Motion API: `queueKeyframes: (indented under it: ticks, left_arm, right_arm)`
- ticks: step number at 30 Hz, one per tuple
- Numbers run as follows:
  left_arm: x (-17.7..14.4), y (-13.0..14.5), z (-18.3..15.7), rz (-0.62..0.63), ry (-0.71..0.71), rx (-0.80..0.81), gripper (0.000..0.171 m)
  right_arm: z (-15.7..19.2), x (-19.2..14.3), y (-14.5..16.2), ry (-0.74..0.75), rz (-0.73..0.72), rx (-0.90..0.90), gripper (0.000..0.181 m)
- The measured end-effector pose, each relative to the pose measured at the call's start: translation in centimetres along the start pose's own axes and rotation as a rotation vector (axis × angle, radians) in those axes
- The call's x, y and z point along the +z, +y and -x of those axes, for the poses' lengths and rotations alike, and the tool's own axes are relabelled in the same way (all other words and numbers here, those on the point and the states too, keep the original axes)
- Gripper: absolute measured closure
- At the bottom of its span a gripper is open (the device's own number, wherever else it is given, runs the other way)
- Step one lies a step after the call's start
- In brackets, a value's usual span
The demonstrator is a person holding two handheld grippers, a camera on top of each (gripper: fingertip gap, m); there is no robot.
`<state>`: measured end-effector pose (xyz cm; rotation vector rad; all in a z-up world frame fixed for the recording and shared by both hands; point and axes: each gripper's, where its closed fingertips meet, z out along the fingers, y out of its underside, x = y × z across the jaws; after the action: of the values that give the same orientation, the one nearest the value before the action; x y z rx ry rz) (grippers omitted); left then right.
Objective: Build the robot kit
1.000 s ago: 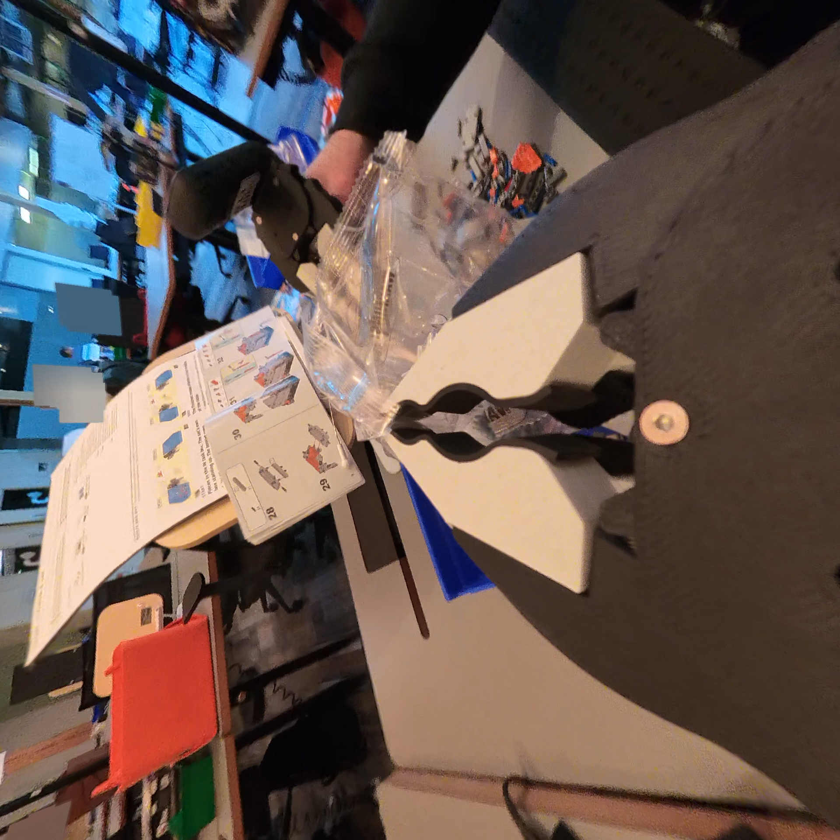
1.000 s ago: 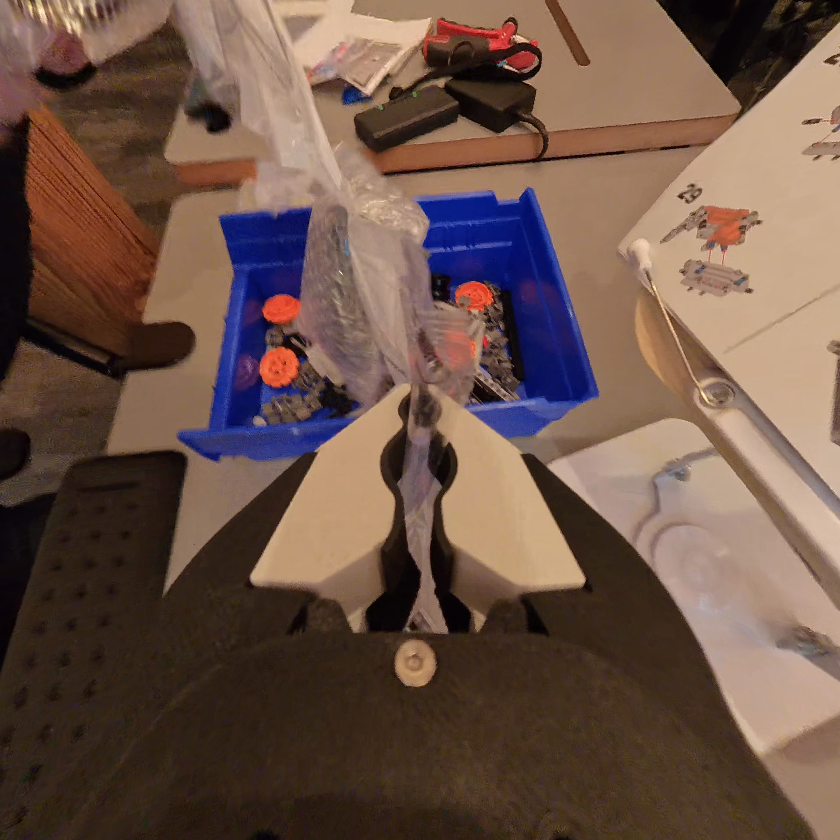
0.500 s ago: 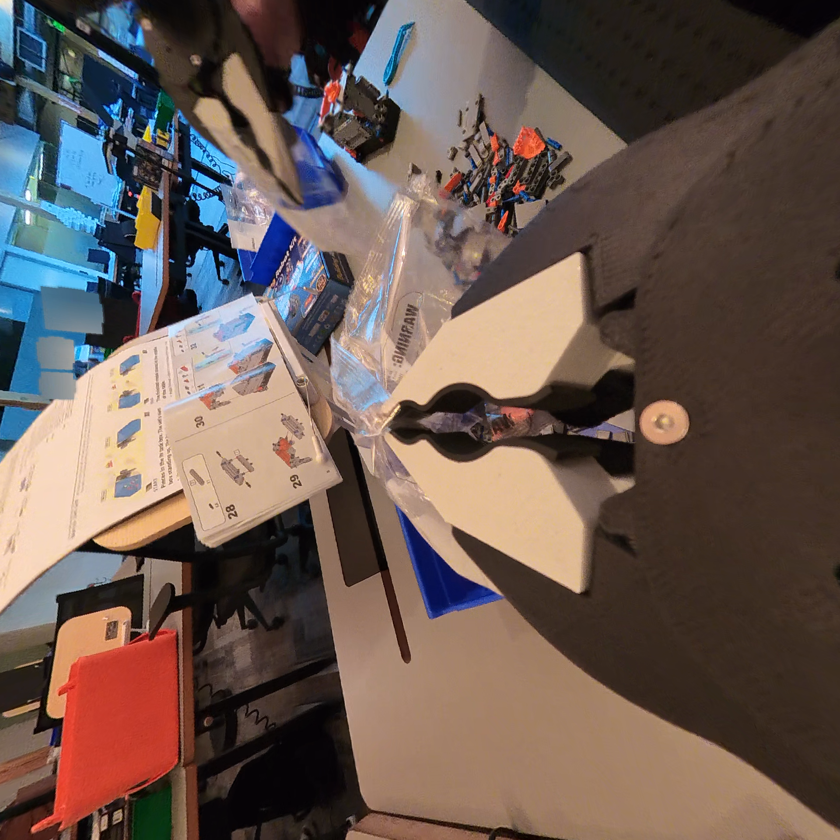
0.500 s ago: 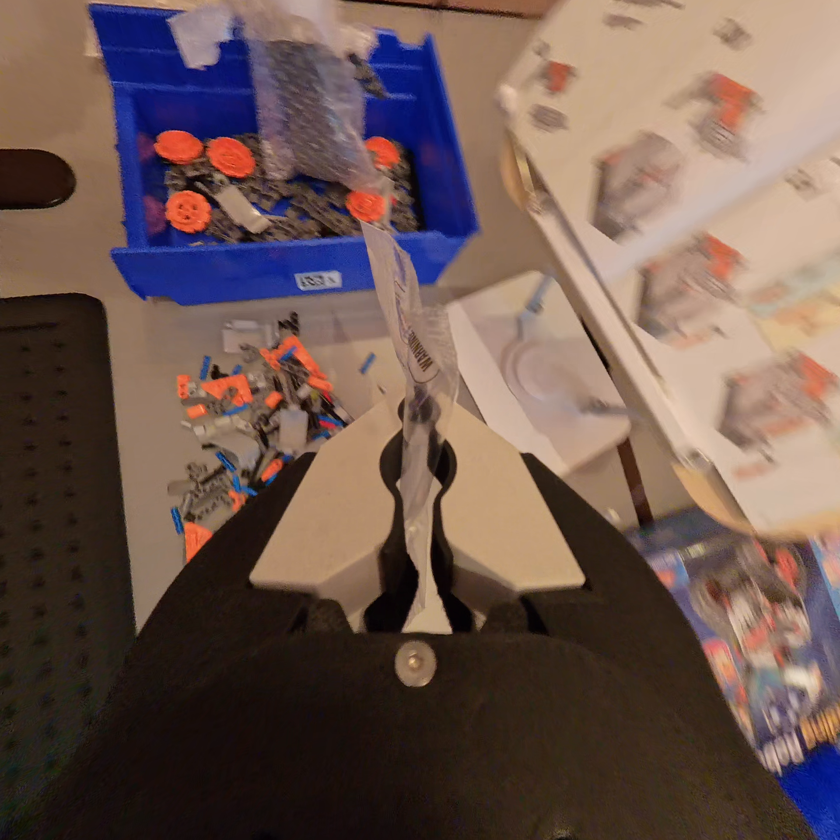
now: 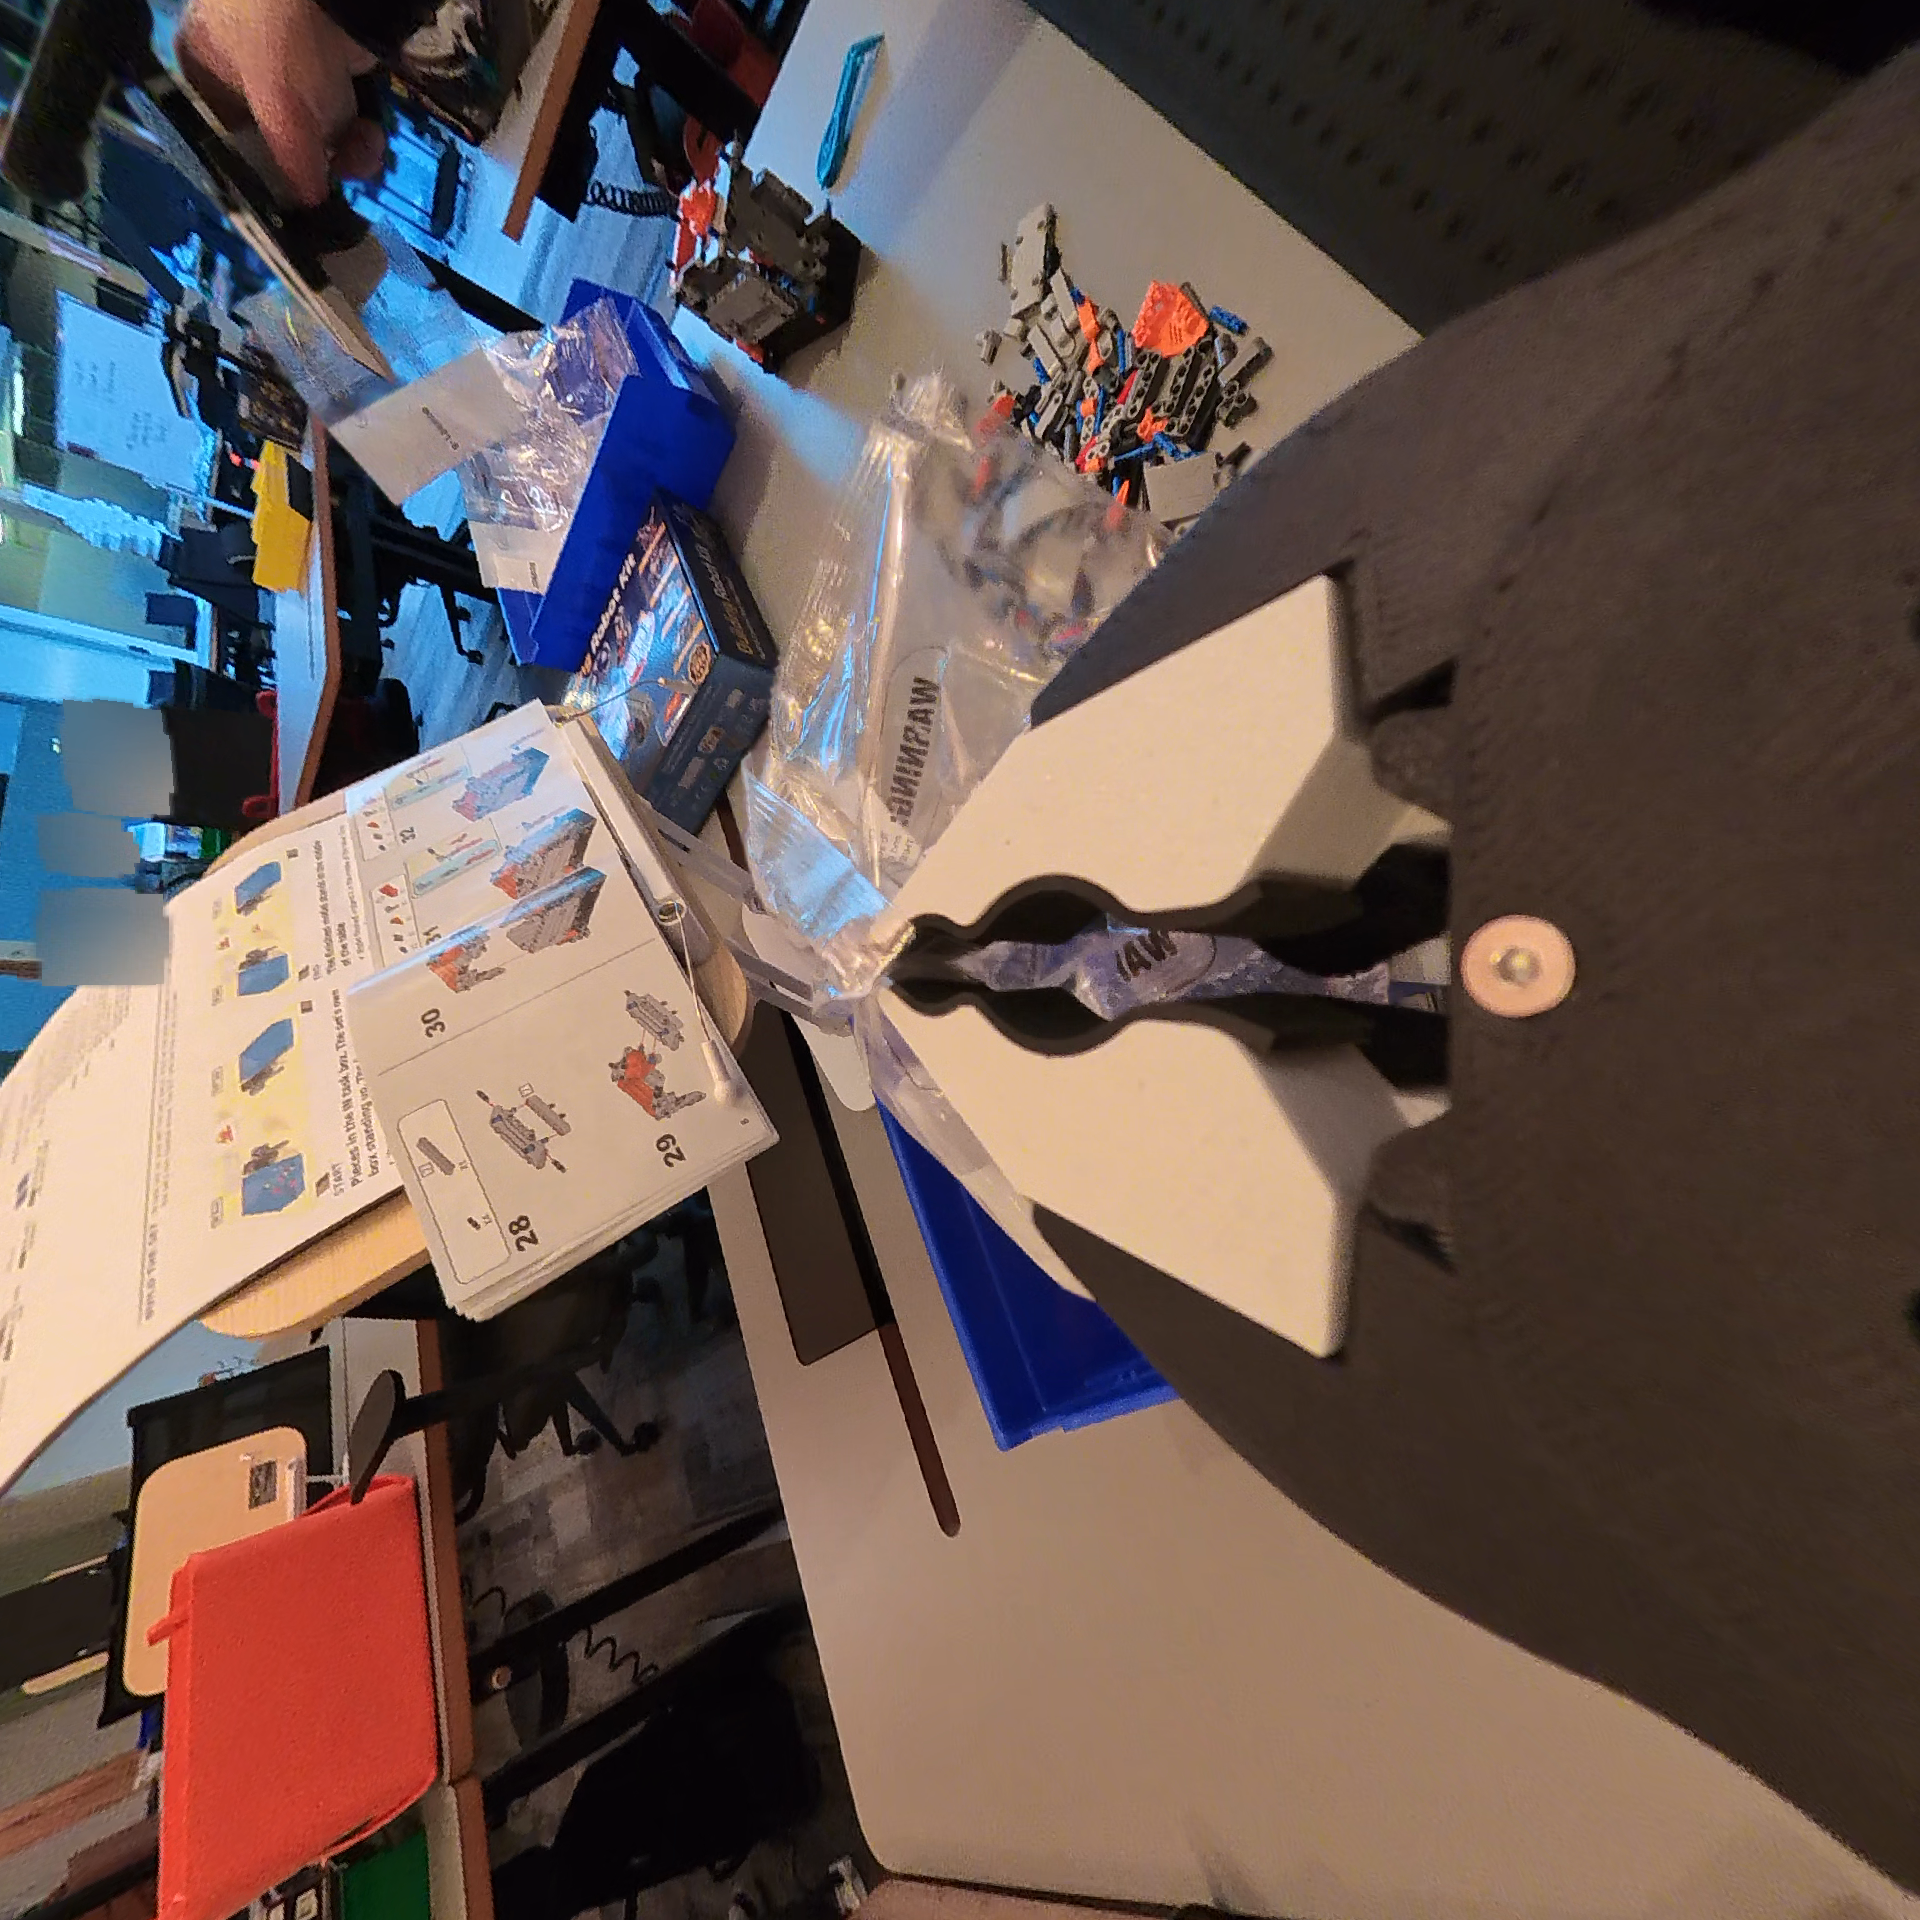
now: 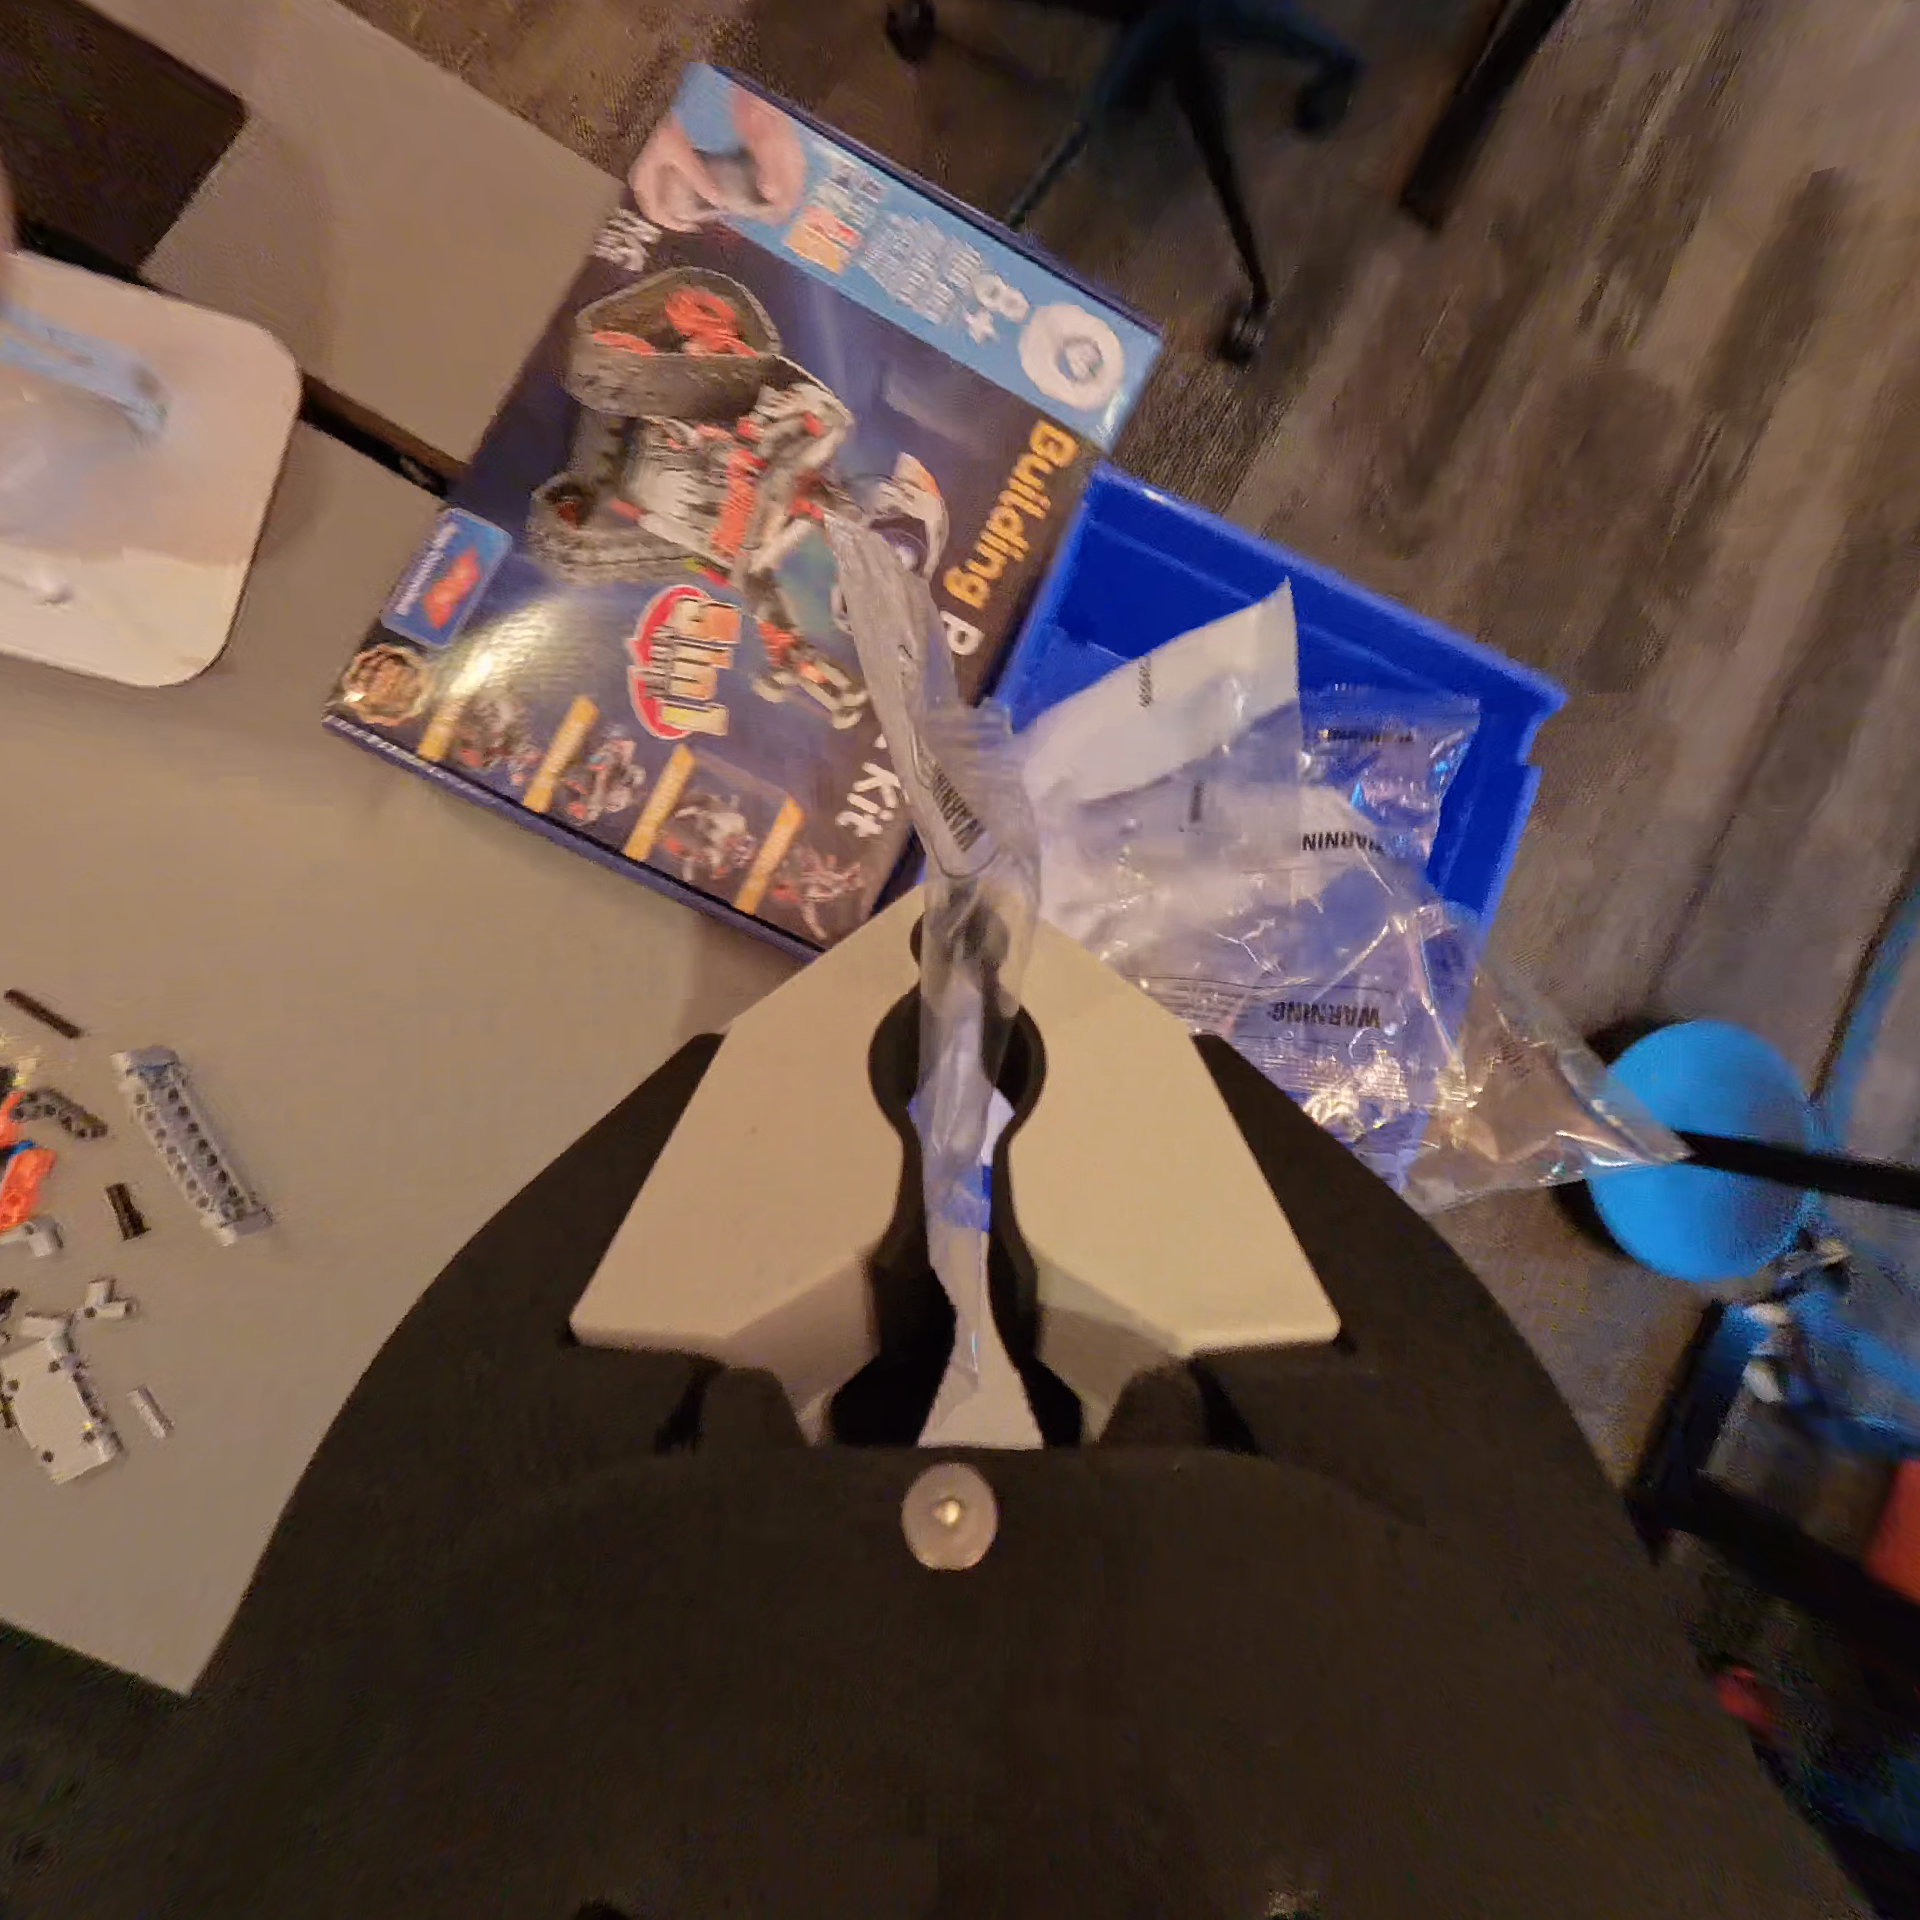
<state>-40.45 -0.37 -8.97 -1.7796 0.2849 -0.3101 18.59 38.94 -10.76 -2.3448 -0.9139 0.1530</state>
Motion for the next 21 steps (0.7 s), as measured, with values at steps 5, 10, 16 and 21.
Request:
queueKeyframes:
  ticks: [5,10,16,21]
  left_arm:
    - [-0.1,-0.1,0.1,0.016,-0.028,0.003,0.171]
    - [0.6,0.2,0.1,0.042,-0.043,0.003,0.171]
    - [1.0,0.0,0.0,0.059,-0.045,0.013,0.171]
    - [0.9,-0.8,0.0,0.027,-0.034,0.010,0.171]
  right_arm:
    - [-5.2,5.9,2.8,0.030,0.134,0.086,0.181]
    - [-6.1,12.7,7.5,0.046,0.348,0.081,0.181]
    - [-5.3,13.5,7.1,-0.016,0.303,0.143,0.120]
    - [-5.2,8.3,4.1,0.032,0.212,0.077,0.096]
